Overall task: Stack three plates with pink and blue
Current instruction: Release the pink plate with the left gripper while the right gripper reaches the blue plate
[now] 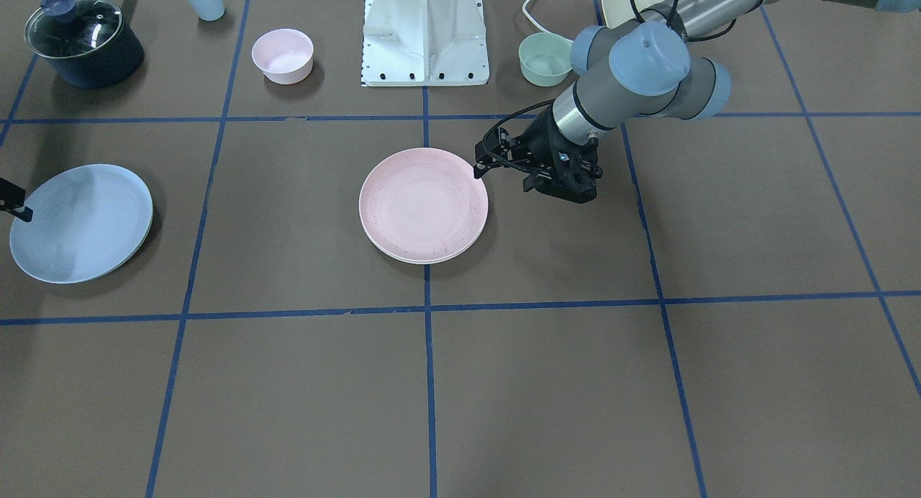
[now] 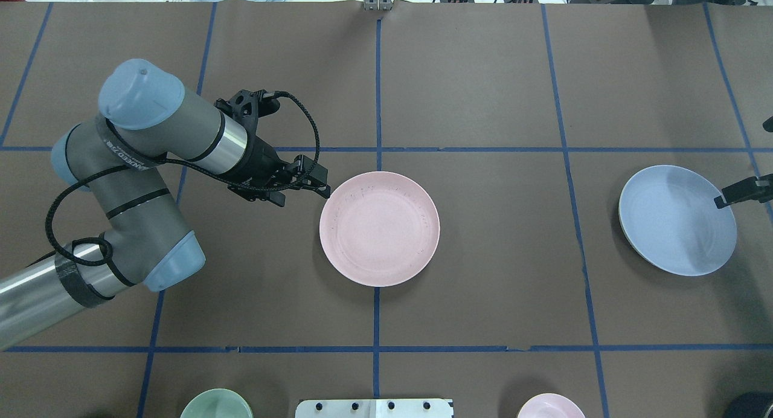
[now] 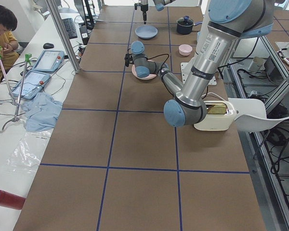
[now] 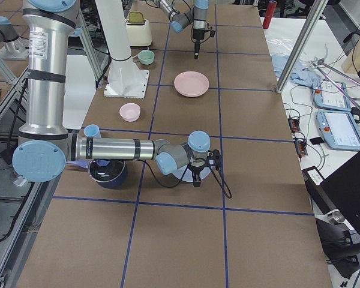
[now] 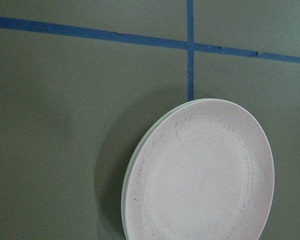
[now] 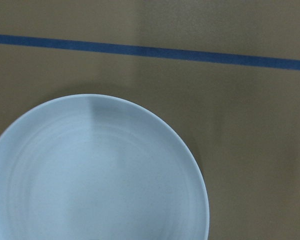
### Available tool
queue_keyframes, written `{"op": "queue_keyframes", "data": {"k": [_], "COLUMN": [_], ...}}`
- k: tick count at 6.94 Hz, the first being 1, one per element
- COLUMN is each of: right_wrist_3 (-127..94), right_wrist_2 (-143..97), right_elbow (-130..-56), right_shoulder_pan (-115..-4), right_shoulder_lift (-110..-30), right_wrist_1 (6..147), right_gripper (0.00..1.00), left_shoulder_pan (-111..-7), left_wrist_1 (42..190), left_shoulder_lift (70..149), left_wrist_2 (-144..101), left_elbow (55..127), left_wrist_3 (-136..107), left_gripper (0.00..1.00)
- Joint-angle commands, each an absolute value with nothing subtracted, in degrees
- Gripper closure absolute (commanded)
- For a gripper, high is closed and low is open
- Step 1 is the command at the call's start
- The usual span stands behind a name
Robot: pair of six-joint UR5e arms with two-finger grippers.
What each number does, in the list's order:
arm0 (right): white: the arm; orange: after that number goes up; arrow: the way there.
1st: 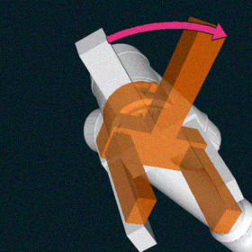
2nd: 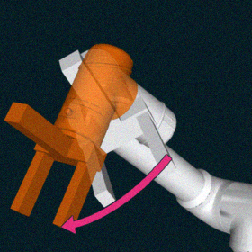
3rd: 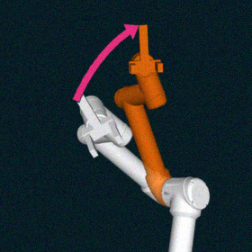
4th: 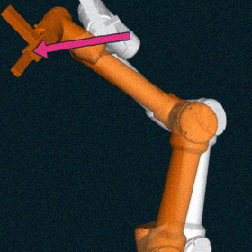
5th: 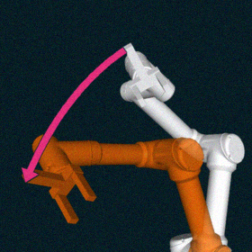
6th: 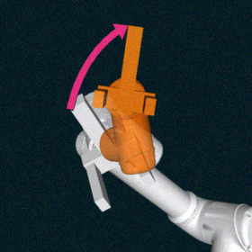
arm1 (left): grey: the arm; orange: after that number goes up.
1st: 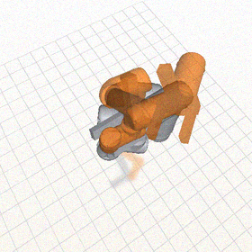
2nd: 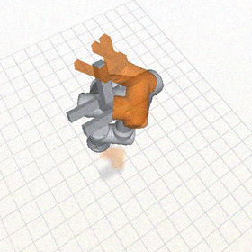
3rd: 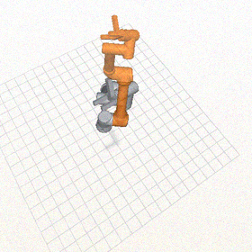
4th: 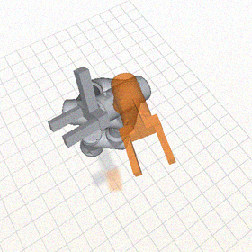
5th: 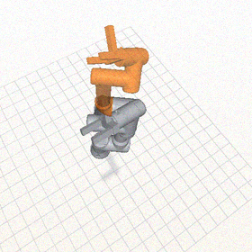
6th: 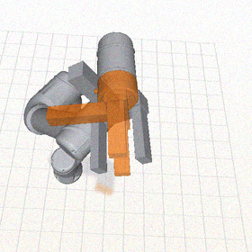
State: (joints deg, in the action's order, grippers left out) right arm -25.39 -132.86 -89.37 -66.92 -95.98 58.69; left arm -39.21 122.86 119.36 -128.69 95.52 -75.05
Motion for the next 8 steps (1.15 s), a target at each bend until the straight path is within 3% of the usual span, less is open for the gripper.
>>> {"op": "queue_keyframes", "data": {"k": [1, 3, 4, 5, 6, 8], "right_wrist_3": [-26.9, -26.9, -27.0, -26.9, -26.8, -26.9], "right_wrist_2": [-132.6, -132.6, -132.7, -132.7, -132.7, -133.1], "right_elbow": [-86.9, -86.2, -86.1, -85.7, -85.3, -86.2], "right_shoulder_pan": [-65.1, -64.3, -64.2, -64.2, -64.2, -64.4], "right_shoulder_lift": [-95.6, -95.4, -95.4, -95.4, -95.4, -95.4], "right_wrist_1": [56.0, 56.1, 56.1, 56.0, 55.7, 55.6], "right_gripper": [0.02, 0.09, 0.28, 0.79, 1.00, 1.00], "left_shoulder_pan": [-39.3, -39.3, -39.3, -39.3, -39.3, -39.9], "left_wrist_1": [122.8, 122.8, 122.8, 122.8, 122.7, 122.7], "left_shoulder_lift": [119.4, 119.3, 119.3, 119.3, 119.3, 119.3], "left_wrist_2": [-128.6, -128.6, -128.6, -128.6, -128.6, -128.7], "left_elbow": [95.5, 95.5, 95.5, 95.5, 95.5, 95.5], "left_wrist_3": [-75.1, -75.1, -75.1, -75.1, -75.1, -75.1], "left_gripper": [0.00, 0.00, 0.00, 0.00, 0.00, 0.00]}}
